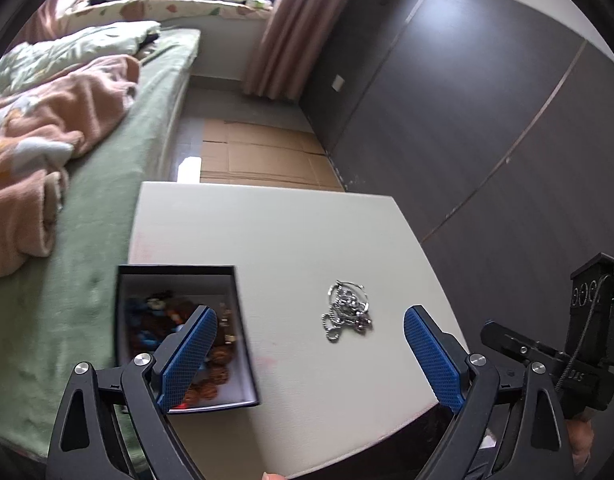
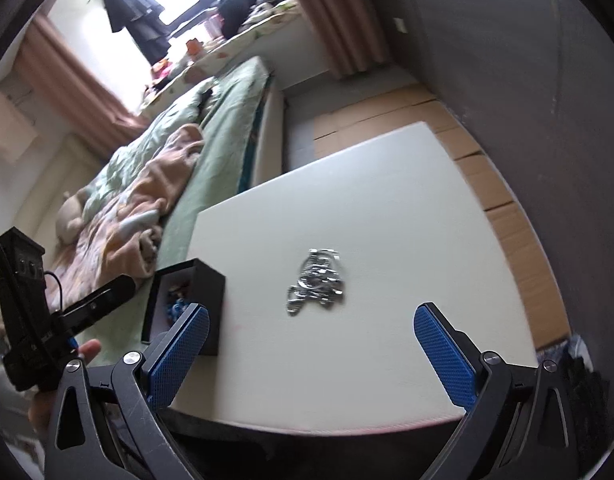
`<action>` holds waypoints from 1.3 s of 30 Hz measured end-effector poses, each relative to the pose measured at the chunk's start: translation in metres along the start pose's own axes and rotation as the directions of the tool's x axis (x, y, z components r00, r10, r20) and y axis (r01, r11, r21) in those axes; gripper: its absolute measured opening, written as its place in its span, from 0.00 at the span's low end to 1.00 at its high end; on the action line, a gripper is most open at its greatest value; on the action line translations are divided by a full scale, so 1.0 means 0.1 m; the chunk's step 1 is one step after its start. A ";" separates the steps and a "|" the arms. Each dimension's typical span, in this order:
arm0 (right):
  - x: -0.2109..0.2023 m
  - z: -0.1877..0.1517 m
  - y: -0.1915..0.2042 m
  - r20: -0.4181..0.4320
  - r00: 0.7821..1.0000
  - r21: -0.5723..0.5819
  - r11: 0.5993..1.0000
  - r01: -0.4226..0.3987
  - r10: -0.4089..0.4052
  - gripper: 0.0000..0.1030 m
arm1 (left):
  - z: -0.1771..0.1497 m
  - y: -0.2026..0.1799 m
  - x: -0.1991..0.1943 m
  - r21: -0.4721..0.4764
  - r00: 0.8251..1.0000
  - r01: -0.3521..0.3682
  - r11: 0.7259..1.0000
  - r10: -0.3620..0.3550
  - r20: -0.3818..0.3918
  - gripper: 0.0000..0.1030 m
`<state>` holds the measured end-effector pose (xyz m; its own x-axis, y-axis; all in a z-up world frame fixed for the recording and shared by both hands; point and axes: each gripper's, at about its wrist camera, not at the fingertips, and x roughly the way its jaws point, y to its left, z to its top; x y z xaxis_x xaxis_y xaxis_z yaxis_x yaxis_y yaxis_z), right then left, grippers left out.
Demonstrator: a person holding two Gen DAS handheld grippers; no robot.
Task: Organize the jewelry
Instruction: 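Reach the left gripper to the silver hoop and grasp it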
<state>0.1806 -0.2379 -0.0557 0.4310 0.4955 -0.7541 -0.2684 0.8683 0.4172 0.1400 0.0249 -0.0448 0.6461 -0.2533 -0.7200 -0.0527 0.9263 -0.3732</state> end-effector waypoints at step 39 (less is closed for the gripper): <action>0.22 -0.05 -1.21 -0.052 0.994 0.387 0.916 0.109 -0.097 0.87 | -0.03 -0.73 1.83 0.138 0.932 -0.177 0.975 0.211 -0.295 0.70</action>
<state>0.2181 -0.3321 -0.1250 0.4098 0.4075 -0.8161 0.1347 0.8578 0.4960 0.2600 -0.0902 -0.1505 0.3660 -0.1231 -0.9224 -0.0603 0.9860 -0.1555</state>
